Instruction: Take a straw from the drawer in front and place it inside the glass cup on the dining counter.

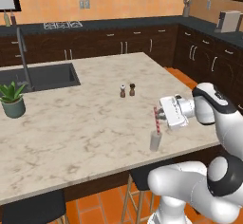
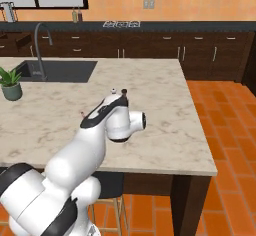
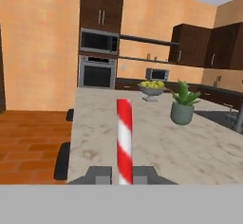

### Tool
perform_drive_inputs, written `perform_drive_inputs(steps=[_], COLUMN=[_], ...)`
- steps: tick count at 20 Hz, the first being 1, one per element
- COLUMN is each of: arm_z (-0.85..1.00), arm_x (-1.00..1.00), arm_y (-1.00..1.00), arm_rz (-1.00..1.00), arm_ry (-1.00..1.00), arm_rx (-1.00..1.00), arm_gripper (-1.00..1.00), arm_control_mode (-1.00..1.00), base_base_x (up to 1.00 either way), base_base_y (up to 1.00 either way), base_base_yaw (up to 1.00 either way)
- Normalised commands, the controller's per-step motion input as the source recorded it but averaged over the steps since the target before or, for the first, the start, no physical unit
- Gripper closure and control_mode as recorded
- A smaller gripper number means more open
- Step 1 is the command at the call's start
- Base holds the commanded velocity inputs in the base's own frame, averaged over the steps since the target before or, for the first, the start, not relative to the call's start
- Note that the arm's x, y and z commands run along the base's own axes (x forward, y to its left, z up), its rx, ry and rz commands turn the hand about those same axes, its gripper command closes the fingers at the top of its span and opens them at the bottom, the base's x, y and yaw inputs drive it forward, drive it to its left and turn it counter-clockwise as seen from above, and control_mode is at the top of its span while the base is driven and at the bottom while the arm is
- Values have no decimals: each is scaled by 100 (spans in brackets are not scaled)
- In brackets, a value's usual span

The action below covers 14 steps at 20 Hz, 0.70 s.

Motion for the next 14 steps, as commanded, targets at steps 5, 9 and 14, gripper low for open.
perform_drive_inputs(steps=[5,9,14], arm_z=[0,0,0], arm_x=[11,7,0], arm_y=[0,0,0], arm_rz=[0,0,0], arm_ry=[-8,-10,-5], arm_rx=[1,2,2], arm_gripper=[100,100,100], arm_control_mode=[-100,-100,-100], base_base_x=[0,0,0], base_base_y=[0,0,0], base_base_yaw=[0,0,0])
